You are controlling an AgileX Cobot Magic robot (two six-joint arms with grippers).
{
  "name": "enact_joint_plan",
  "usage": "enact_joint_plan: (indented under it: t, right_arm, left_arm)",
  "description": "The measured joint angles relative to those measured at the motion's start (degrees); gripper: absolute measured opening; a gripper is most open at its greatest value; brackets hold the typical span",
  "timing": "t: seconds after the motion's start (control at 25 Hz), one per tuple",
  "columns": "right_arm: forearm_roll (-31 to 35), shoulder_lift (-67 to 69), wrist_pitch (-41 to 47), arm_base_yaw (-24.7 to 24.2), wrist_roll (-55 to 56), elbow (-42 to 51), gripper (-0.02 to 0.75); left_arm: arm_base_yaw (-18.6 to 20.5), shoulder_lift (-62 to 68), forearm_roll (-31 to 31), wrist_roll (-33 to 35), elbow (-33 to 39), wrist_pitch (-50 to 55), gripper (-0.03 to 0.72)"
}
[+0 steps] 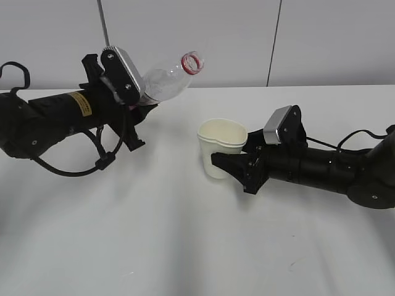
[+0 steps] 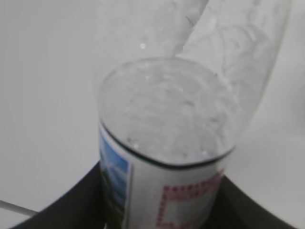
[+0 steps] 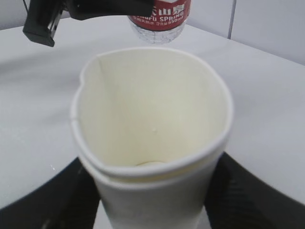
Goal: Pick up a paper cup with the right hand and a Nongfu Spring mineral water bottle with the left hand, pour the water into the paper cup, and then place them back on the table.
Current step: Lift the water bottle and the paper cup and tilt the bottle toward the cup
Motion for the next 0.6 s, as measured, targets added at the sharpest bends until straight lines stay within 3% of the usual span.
enact_joint_plan:
  t: [0.6]
  right_arm:
    - [3.2, 0.0, 1.3, 0.9, 0.2, 0.0, 0.452]
  left_arm:
    - [-1.0, 0.0, -2.0, 11.3, -1.1, 3.1, 0.340]
